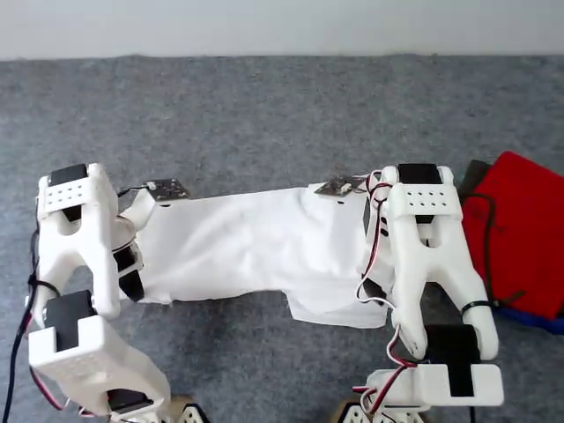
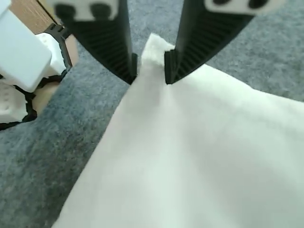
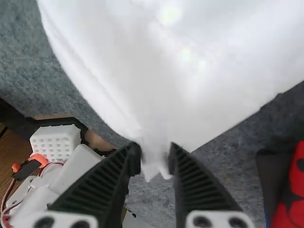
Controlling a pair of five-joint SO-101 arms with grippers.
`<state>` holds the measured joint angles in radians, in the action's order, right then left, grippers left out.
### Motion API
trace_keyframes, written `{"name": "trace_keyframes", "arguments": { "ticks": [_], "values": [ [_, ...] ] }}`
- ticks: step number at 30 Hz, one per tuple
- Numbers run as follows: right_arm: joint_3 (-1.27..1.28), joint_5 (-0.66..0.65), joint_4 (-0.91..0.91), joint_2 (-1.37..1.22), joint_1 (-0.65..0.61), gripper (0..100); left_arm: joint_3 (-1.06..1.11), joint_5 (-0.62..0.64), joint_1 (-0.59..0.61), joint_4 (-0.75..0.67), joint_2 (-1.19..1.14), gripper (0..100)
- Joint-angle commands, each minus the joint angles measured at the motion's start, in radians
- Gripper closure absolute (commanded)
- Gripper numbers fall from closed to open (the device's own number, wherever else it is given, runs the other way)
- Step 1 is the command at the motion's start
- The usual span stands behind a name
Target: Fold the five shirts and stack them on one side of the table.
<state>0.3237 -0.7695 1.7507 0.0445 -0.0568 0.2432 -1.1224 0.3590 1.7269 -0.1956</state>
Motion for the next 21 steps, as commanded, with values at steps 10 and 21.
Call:
{"name": "trace_keyframes", "arguments": {
  "ticks": [10, 21],
  "values": [
    [-0.126, -0.002, 0.044, 0.044, -0.015, 73.4, -0.048, 0.212, 0.006, 0.005, 0.407, 82],
    [-0.368, 0.273, -0.51, -0.232, -0.044, 97.2, -0.059, 0.736, -0.057, -0.41, 0.242, 99]
  ]
}}
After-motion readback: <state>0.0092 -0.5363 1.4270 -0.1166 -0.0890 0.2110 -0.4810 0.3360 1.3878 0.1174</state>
